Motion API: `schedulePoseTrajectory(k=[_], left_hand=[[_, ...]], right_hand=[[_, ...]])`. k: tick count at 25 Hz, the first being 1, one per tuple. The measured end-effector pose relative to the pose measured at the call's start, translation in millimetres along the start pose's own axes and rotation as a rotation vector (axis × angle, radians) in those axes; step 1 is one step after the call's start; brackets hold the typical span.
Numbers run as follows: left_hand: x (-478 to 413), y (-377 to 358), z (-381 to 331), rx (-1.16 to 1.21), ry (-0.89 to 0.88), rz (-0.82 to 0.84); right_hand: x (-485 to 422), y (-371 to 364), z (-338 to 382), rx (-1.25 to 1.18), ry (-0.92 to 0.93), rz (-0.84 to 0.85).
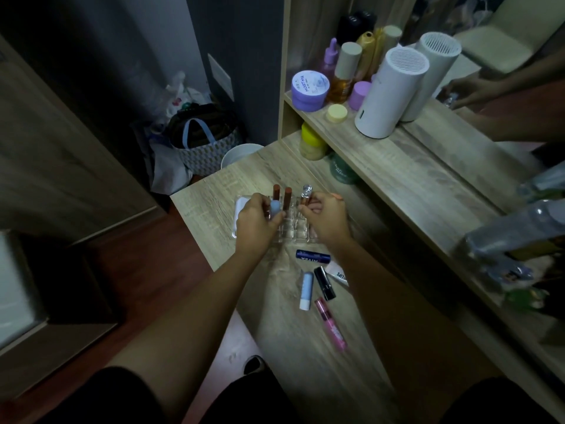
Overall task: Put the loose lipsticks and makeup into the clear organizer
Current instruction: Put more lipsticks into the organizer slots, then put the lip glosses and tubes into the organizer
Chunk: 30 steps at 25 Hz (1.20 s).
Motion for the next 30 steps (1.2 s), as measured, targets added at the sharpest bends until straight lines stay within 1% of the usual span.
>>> schedulePoseTrajectory(k=[3, 7, 12, 15, 18, 21, 25, 27, 30], left_hand=[[-2.3, 0.2, 1.7, -0.008, 0.003, 0.027], [-4.0, 5.5, 1.7, -0.002, 0.026, 0.048], [17.8, 19.5, -2.1, -0.001, 0.015, -0.022], [40.0, 20.7, -4.8, -0.003, -0.002, -0.033], [60.6, 13.2, -8.2, -0.010, -0.025, 0.030], [77.0, 2.7, -6.4, -0.028, -0.049, 0.107], [99.8, -10.5, 5.6, -0.064, -0.056, 0.198], [111.4, -15.7, 13.4, -0.083, -0.039, 0.223], [122.6, -22.7, 23.7, -0.113, 0.007, 0.240]], right_hand=[[-1.7, -1.6, -0.7, -0.001, -0.015, 0.046], [-2.2, 5.3, 7.0, 0.008, 0.018, 0.033], [20.5, 29.3, 10.2, 0.027, 0.076, -0.045], [37.9, 46.7, 2.1, 0.030, 0.070, -0.048], [54.6, 59.4, -9.3, 0.052, 0.053, -0.052], [74.0, 63.3, -22.0, 0.073, 0.069, -0.004], [98.5, 70.2, -50.2, 0.124, 0.017, 0.013], [111.8, 72.8, -65.0, 0.172, 0.011, -0.004], [135.3, 63.8, -79.4, 0.265, 0.012, 0.049]])
Point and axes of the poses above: each hand's wrist, its own x-axis away from the middle knuckle, its own y-axis out of the back of the hand, z = x × y, the point moved 5 cm from there along -x, towards the middle knuckle, and after that the axes turned 6 degrees about -z, right-handed, at the moved point
